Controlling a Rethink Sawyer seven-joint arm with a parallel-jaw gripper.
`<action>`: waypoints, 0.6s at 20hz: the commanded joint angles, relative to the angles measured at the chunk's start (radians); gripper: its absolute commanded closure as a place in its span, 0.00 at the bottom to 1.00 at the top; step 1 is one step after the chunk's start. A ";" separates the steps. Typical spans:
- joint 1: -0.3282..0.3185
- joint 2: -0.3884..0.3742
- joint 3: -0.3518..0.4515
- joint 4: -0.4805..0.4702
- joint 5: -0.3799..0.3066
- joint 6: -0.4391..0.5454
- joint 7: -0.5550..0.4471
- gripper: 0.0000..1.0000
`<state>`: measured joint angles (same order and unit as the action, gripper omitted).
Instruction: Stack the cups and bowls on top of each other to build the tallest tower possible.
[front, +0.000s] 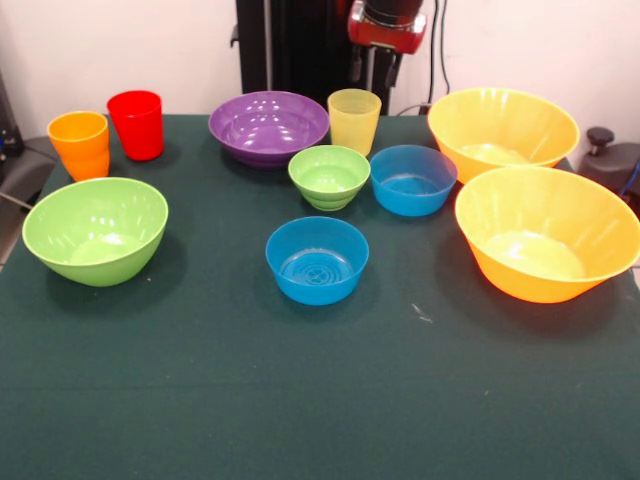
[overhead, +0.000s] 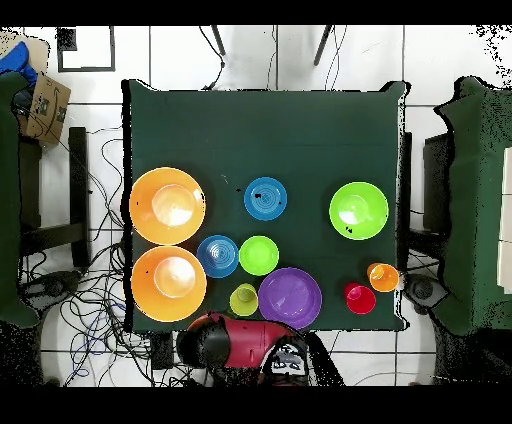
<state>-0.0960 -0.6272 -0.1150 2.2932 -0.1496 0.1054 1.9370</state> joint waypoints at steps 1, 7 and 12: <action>-0.007 0.109 0.087 0.037 0.046 -0.173 0.238 0.00; -0.024 0.125 0.109 0.037 0.032 -0.287 0.263 0.00; -0.019 0.113 0.122 0.037 0.028 -0.328 0.287 0.00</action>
<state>-0.1118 -0.5450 -0.1073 2.3443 -0.1490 -0.1102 2.0122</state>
